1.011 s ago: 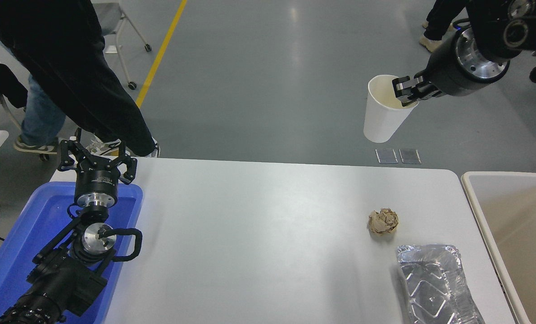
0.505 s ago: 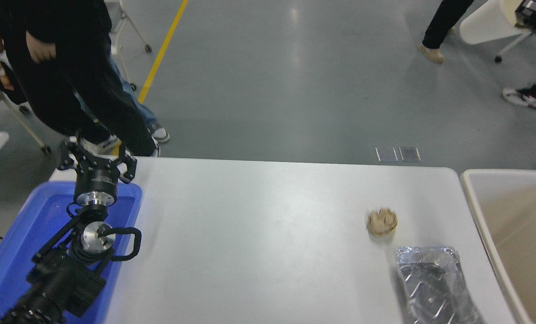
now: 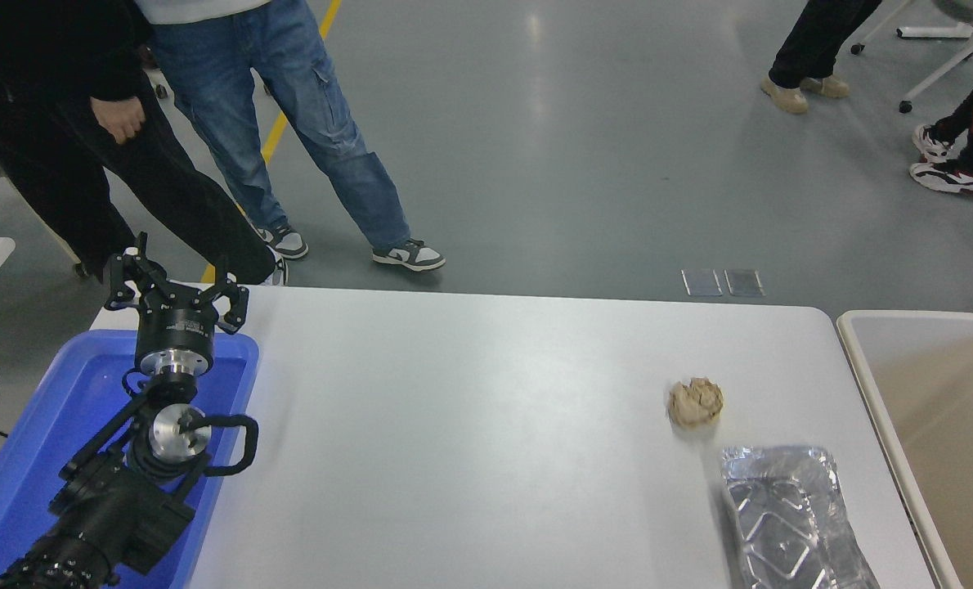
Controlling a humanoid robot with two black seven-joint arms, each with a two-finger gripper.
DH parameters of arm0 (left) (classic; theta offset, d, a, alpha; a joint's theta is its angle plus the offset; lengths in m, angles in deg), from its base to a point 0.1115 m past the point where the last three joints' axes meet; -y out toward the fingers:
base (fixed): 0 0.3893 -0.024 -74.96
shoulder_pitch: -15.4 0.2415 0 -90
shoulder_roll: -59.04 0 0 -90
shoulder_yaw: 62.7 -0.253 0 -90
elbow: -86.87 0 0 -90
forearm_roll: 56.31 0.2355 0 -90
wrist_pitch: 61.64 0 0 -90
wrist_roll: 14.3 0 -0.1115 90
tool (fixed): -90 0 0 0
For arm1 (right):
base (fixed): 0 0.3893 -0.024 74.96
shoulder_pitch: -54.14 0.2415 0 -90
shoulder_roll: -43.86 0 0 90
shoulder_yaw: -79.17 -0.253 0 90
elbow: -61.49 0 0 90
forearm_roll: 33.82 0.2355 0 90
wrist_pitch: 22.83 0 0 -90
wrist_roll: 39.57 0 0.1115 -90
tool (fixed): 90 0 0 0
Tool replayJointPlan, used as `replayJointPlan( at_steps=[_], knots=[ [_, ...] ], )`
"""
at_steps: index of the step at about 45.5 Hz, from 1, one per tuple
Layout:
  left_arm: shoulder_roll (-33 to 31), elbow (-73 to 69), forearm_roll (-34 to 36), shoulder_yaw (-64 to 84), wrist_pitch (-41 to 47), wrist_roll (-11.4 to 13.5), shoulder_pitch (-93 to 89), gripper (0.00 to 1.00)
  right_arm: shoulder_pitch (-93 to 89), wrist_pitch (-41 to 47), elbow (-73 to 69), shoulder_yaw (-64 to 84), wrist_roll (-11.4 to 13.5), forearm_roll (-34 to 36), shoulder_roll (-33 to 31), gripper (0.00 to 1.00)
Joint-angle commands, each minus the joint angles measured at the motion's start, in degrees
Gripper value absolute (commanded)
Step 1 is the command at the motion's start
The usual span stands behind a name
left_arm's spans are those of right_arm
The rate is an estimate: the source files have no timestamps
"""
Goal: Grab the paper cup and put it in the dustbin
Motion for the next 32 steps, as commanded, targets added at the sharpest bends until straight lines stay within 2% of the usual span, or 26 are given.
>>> replayJointPlan(
  at_steps=[1,14,22,32],
  knots=[
    [0.0,0.0,0.0,0.0,0.0,0.0,0.0,0.99,-13.8,3.5,8.7,-10.8,-1.2,1.7,3.6,0.0],
    [0.0,0.0,0.0,0.0,0.0,0.0,0.0,0.99,-27.0,11.2,12.3,-17.1,-4.1,2.2,7.1,0.0],
    [0.0,0.0,0.0,0.0,0.0,0.0,0.0,0.99,-32.1,11.5,12.4,-18.5,-5.8,2.2,10.0,0.0],
    [0.0,0.0,0.0,0.0,0.0,0.0,0.0,0.99,-35.5,12.1,12.3,-18.2,-6.8,2.2,13.5,0.0]
  ],
)
